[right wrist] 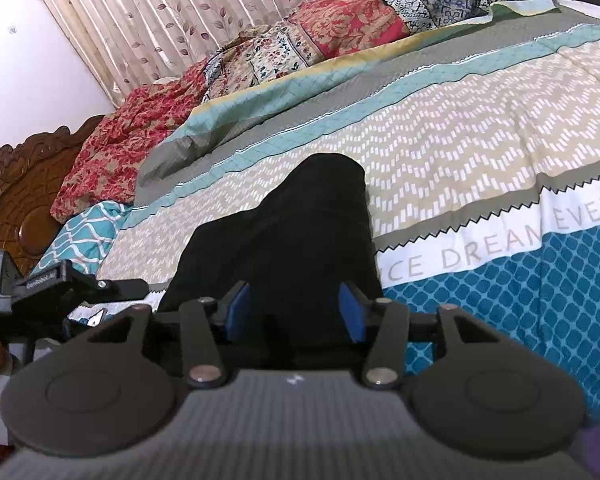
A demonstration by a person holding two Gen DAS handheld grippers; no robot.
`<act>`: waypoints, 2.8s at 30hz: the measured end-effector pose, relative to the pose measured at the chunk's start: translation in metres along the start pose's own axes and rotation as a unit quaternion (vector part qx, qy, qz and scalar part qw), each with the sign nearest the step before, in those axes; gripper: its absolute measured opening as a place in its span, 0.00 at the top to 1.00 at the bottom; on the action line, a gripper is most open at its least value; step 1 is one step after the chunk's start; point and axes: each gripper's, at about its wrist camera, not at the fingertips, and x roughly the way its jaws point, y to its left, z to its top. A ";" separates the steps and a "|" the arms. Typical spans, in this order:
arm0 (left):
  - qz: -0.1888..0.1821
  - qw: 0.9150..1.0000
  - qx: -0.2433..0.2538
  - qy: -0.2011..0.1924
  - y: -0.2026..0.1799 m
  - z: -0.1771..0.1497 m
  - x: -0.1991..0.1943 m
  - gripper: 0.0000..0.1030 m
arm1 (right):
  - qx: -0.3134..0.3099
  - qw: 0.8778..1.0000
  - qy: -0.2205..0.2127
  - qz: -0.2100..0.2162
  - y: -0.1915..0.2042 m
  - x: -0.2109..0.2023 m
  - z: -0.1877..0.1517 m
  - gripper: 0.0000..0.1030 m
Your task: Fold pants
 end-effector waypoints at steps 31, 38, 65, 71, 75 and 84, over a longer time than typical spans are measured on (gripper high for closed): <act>0.039 0.998 0.010 0.047 0.014 -0.022 0.031 0.00 | 0.265 0.963 0.046 -0.025 -0.104 0.008 -0.020 0.44; 0.036 0.998 0.009 0.046 0.014 -0.023 0.032 0.00 | 0.336 0.941 0.034 0.008 -0.119 0.004 -0.029 0.44; 0.029 0.998 0.020 0.054 0.018 -0.022 0.031 0.00 | 0.322 0.946 0.038 0.013 -0.122 0.005 -0.025 0.44; 0.022 0.997 0.020 0.075 0.020 -0.013 0.032 0.00 | 0.315 0.947 0.053 0.028 -0.129 0.004 -0.022 0.44; -0.017 0.997 -0.020 0.067 0.031 0.005 0.024 0.00 | 0.249 0.965 0.075 0.048 -0.114 0.001 -0.002 0.42; -0.036 0.996 -0.023 0.074 0.027 0.005 0.051 0.00 | 0.106 0.986 0.108 0.069 -0.083 0.039 0.022 0.26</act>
